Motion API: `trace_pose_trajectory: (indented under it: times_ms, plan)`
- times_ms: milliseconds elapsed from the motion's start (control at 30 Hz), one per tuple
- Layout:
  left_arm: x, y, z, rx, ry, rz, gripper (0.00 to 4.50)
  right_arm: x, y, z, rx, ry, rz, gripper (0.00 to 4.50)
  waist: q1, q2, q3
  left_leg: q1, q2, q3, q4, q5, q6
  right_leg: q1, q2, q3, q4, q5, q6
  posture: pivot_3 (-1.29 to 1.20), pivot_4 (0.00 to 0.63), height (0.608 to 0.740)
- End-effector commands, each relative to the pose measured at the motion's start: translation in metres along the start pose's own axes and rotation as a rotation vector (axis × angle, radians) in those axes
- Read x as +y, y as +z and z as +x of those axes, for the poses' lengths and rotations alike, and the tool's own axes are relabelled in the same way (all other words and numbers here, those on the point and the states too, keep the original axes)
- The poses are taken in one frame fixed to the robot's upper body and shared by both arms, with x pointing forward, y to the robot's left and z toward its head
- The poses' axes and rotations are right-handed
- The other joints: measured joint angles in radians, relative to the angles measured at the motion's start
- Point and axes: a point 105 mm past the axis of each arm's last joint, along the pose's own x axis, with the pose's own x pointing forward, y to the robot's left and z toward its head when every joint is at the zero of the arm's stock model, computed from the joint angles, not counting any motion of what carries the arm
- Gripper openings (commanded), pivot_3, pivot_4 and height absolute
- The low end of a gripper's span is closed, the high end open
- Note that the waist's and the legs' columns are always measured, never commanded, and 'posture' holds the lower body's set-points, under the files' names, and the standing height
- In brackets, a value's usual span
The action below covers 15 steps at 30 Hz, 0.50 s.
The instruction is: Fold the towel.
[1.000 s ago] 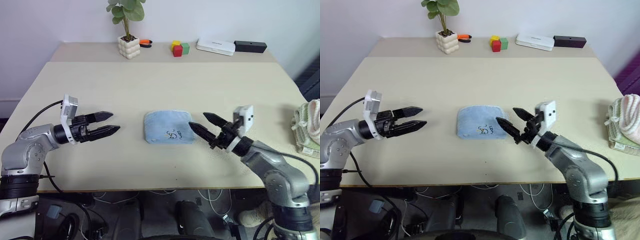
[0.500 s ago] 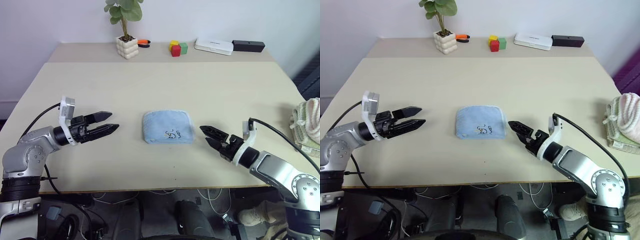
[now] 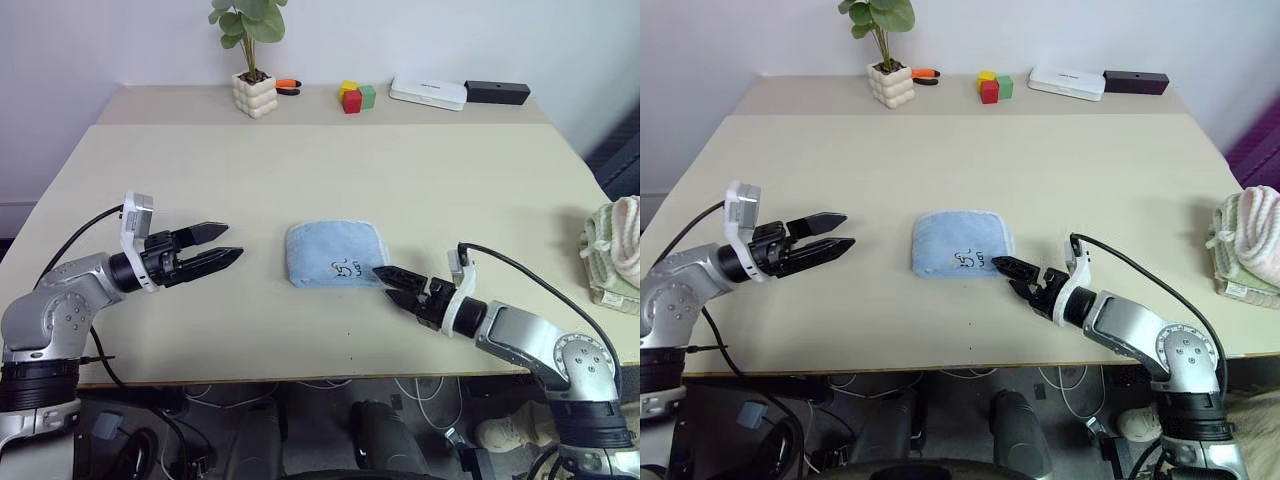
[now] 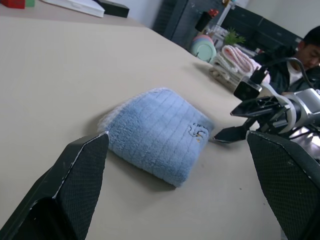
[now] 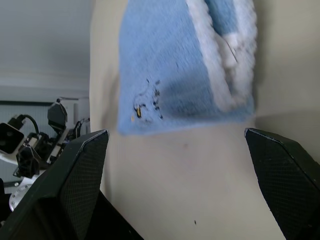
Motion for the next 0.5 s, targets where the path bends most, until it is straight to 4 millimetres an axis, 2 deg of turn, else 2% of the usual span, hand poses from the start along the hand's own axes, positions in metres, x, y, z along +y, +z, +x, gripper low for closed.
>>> trace_pose_trajectory:
  times_ms: [33, 333, 500]
  plan:
    - [-0.005, 0.012, -0.003, -0.034, -0.005, 0.035, 4.5, -0.003, 0.005, -0.001, -0.016, -0.005, -0.01, 4.43, 0.001, 0.0, 0.0, 0.0, 0.0, 0.0, 0.0, 0.0, 0.0, 0.0, 0.0, 0.0, 0.0, 0.0, 0.0, 0.0, 0.15, 0.74]
    - [-0.007, 0.015, 0.0, -0.037, -0.01, 0.04, 4.5, -0.009, 0.02, 0.002, -0.051, -0.018, -0.015, 4.43, 0.0, 0.0, 0.0, 0.0, 0.0, 0.0, 0.001, 0.0, 0.0, 0.0, 0.0, 0.0, 0.0, 0.0, 0.0, 0.0, 0.15, 0.74]
    - [-0.007, 0.015, 0.0, -0.038, -0.01, 0.036, 4.5, -0.011, 0.016, 0.009, -0.037, -0.015, -0.012, 4.43, 0.0, 0.0, 0.0, 0.0, 0.0, 0.0, 0.001, 0.0, 0.0, 0.0, 0.0, 0.0, 0.0, 0.0, 0.0, 0.0, 0.15, 0.74]
